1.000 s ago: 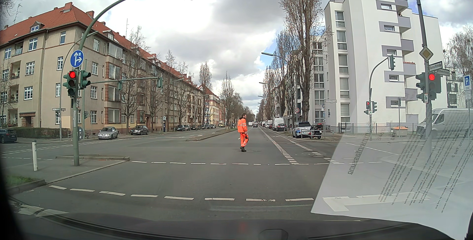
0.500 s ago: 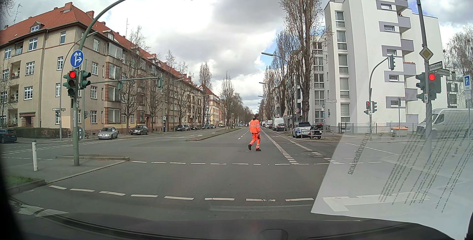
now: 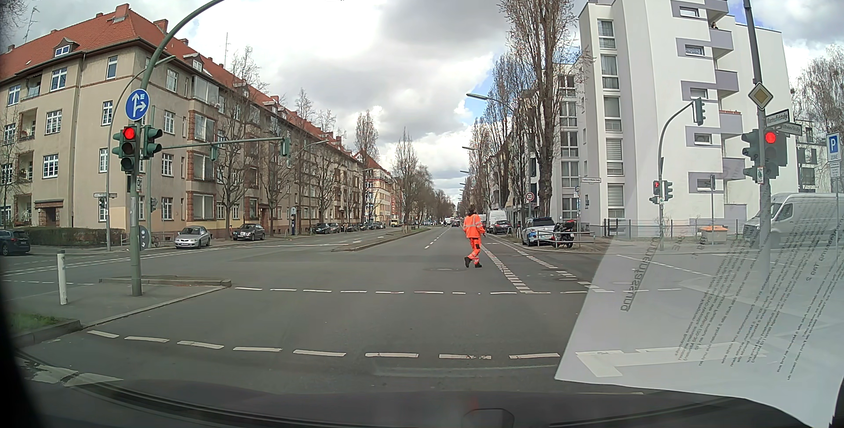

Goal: Follow the waypoints while adhering to traffic rules and regulations

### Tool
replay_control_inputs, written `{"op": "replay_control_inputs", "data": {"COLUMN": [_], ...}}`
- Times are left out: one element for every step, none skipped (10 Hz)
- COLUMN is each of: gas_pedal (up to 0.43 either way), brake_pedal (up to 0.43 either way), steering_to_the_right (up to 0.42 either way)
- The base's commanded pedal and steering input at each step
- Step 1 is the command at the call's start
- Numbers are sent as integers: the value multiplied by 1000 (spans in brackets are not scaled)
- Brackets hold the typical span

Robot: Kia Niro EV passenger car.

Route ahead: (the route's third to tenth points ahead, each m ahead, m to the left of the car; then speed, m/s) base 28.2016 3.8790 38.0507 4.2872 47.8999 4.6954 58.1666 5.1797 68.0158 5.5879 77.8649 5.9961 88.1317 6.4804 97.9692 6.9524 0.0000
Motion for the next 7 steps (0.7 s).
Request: {"op": "replay_control_inputs", "data": {"gas_pedal": [0,0,0,0,0,0,0], "brake_pedal": [439,439,439,439,439,439,439], "steering_to_the_right": [-15,-15,-15,-15,-15,-15,-15]}}
